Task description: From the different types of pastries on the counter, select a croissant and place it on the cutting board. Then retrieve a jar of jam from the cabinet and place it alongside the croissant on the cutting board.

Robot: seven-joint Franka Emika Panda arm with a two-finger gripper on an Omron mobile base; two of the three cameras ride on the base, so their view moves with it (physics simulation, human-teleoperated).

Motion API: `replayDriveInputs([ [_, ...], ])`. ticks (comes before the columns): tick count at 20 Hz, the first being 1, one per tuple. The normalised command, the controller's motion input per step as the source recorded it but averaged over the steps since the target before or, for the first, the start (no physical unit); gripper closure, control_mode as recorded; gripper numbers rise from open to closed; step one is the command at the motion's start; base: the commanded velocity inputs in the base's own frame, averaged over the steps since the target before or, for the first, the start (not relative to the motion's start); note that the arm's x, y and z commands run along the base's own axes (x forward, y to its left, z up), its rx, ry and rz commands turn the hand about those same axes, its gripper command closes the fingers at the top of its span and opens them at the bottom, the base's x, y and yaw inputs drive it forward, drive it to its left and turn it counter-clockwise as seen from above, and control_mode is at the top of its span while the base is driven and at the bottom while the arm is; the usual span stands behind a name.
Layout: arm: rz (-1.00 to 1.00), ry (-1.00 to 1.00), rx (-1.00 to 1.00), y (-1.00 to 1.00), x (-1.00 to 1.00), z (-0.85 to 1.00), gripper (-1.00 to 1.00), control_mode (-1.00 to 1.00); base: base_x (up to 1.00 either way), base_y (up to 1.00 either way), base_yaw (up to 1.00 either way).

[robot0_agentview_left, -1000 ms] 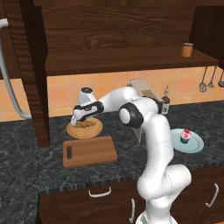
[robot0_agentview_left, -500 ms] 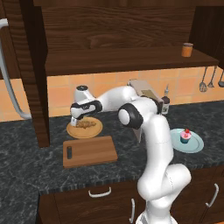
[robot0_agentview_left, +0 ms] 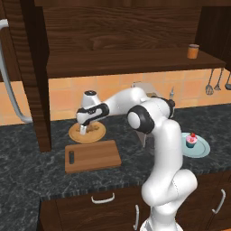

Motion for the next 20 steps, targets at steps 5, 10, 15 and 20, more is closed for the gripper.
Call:
replayDriveInputs([
  [5, 0.13, -0.05, -0.09, -0.01, 0.11, -0.03, -1.0, -1.0, 0.0, 0.0, 0.0],
  [10, 0.15, 0.0, -0.03, 0.0, 0.03, -0.34, -1.0, -1.0, 0.0, 0.0, 0.0],
  [15, 0.16, 0.02, 0.0, 0.0, 0.03, -0.62, -1.0, -1.0, 0.0, 0.0, 0.0],
  [20, 0.16, 0.07, 0.0, 0.01, 0.0, -0.73, 1.0, -1.0, 0.0, 0.0, 0.0],
])
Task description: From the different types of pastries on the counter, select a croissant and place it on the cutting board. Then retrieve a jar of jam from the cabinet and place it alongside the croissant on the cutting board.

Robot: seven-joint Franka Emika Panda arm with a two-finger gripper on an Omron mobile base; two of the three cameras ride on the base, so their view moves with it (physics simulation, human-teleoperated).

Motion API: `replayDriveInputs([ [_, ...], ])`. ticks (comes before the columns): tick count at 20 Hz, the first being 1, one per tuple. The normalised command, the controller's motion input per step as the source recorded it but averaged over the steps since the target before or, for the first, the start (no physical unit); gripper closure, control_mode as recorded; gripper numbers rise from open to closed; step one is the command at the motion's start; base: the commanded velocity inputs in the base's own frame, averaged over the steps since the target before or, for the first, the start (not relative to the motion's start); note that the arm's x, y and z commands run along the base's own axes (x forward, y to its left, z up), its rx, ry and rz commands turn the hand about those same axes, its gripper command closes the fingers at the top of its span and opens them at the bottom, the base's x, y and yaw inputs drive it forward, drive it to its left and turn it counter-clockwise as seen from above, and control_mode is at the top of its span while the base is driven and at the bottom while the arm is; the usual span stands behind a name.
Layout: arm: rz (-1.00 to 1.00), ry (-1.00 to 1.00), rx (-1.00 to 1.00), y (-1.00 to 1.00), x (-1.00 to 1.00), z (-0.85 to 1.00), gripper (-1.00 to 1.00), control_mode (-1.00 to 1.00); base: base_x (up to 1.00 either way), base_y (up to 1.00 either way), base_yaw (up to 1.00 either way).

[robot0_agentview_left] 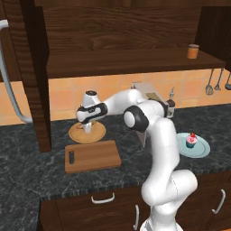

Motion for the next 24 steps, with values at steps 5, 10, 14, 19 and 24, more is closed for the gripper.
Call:
replayDriveInputs([
  [5, 0.01, 0.21, 0.0, 0.02, -0.02, -0.27, 1.0, -1.0, 0.0, 0.0, 0.0],
  [10, -0.23, 0.04, -0.03, 0.04, -0.25, 0.38, 1.0, -1.0, 0.0, 0.0, 0.0],
  [14, -0.42, -0.14, -0.24, 0.4, -0.72, 0.42, 1.0, -1.0, 0.0, 0.0, 0.0],
  [19, -0.23, -0.3, -0.41, 0.17, -1.0, -0.61, 1.0, -1.0, 0.0, 0.0, 0.0],
  [24, -0.51, -0.09, -0.27, 0.02, -0.78, 0.58, 1.0, -1.0, 0.0, 0.0, 0.0],
])
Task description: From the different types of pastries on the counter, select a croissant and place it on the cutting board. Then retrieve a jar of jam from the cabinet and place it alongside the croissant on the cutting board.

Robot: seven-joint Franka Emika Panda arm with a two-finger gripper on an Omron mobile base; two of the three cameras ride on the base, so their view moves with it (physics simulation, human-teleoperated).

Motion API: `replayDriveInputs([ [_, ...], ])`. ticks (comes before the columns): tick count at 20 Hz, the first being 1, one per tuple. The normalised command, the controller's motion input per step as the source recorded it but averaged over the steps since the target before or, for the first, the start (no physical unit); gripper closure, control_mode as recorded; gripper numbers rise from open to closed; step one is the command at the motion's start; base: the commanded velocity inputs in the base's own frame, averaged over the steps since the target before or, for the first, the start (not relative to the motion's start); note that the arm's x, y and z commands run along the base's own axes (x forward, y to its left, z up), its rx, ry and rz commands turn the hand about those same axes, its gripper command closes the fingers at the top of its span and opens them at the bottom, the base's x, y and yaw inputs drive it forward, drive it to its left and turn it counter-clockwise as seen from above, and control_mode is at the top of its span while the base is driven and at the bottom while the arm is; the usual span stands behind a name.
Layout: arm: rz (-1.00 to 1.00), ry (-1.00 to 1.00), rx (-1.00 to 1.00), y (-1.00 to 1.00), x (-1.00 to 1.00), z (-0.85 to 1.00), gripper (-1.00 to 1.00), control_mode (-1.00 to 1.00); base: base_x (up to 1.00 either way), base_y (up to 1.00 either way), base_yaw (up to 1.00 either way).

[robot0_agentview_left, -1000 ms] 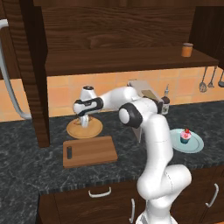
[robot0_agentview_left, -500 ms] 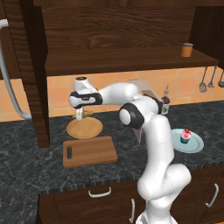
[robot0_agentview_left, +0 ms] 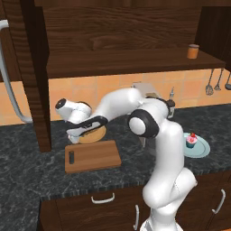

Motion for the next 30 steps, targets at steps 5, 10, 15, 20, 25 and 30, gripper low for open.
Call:
replayDriveInputs([
  [5, -0.64, -0.05, -0.1, -0.1, -0.63, 0.33, 1.0, -1.0, 0.0, 0.0, 0.0],
  [10, -0.65, -0.09, -0.12, -0.22, -0.43, 0.28, 1.0, -1.0, 0.0, 0.0, 0.0],
  [15, -0.56, -0.13, -0.09, -0.16, -0.77, 0.19, 1.0, -1.0, 0.0, 0.0, 0.0],
  [20, -0.48, -0.24, -0.15, -0.09, -0.76, 0.0, 1.0, -1.0, 0.0, 0.0, 0.0],
  [25, -0.17, -0.55, -0.33, 0.01, 0.09, -0.16, 1.0, -1.0, 0.0, 0.0, 0.0],
  [30, -0.01, -0.34, -0.16, 0.0, 0.0, -0.07, 1.0, -1.0, 0.0, 0.0, 0.0],
])
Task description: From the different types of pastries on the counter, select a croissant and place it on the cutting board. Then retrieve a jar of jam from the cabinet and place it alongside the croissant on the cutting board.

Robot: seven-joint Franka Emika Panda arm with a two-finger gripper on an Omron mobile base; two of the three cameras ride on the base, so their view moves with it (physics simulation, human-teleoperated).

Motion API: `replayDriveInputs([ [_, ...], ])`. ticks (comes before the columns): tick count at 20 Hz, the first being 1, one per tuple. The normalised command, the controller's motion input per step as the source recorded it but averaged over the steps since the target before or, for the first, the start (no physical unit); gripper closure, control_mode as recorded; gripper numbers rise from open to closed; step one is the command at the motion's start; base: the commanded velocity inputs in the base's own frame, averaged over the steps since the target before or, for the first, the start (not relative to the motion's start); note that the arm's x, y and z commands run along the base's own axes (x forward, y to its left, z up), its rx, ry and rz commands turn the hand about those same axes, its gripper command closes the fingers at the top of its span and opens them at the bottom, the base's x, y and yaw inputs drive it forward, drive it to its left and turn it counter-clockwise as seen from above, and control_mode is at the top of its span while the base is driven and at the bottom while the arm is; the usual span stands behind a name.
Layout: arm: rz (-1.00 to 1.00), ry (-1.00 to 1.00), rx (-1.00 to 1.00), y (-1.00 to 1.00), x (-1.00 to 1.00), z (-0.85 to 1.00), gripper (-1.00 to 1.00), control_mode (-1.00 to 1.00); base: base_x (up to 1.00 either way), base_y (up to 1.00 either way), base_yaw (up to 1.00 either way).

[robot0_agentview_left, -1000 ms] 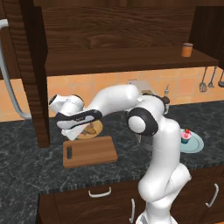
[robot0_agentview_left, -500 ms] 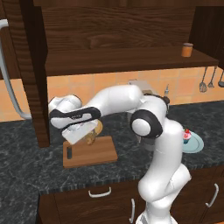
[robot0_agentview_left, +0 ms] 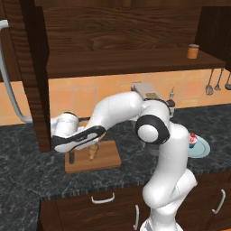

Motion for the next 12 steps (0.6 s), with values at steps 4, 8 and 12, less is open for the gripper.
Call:
replayDriveInputs([
  [4, 0.06, 0.0, 0.44, -0.75, -0.01, 0.15, 1.0, -1.0, 0.0, 0.0, 0.0],
  [8, 0.32, -0.06, 0.34, -0.89, -0.23, -0.01, 1.0, -1.0, 0.0, 0.0, 0.0],
  [12, 0.24, -0.22, 0.14, -0.58, -0.81, 0.08, 1.0, -1.0, 0.0, 0.0, 0.0],
])
